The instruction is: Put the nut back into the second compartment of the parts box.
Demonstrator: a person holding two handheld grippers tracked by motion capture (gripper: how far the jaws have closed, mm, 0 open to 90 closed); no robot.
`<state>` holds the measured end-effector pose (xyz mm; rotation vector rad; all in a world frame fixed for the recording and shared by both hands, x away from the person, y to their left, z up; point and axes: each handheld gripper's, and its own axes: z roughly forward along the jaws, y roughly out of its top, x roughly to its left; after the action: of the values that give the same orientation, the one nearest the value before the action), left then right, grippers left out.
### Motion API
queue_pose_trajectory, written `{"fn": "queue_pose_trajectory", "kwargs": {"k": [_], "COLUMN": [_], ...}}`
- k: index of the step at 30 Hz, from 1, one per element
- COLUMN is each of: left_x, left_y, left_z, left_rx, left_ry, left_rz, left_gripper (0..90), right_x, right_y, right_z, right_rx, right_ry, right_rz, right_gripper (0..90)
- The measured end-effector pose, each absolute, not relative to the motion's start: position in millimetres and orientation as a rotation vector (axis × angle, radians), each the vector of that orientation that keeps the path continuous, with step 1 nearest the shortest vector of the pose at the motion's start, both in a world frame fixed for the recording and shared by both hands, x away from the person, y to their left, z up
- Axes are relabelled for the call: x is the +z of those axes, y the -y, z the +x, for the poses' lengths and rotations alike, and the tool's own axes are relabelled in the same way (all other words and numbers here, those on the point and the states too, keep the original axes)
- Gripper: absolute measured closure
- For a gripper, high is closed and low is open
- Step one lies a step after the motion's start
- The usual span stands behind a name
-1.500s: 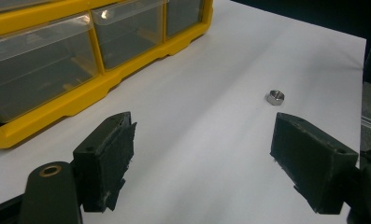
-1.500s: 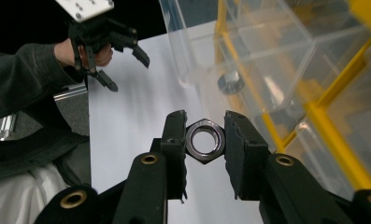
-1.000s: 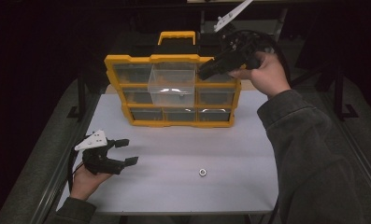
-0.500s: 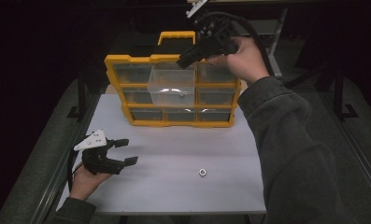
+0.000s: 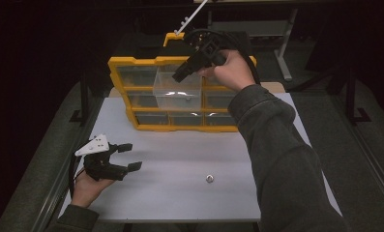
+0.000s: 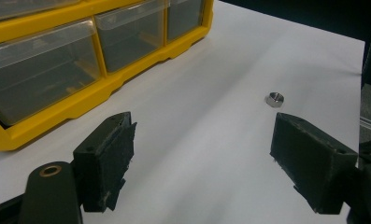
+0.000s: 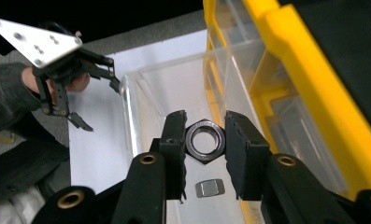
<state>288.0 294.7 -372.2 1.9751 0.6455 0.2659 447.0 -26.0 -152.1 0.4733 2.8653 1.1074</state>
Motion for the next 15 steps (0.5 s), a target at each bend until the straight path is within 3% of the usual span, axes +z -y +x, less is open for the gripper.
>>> {"fn": "queue_pose_trajectory", "kwargs": {"k": [15], "left_x": [-372.4], "left_y": [-294.3], "left_z": [288.0], "left_rx": [0.264], "left_ry": [-0.642], "left_rz": [1.971], "left_gripper": [21.2], "right_x": [-151.0], "right_y": [46.6], "right_z": [438.9], "right_rx": [1.144], "right_ry": [-2.831], "right_rz": [0.484], "right_gripper": [63.6]}}
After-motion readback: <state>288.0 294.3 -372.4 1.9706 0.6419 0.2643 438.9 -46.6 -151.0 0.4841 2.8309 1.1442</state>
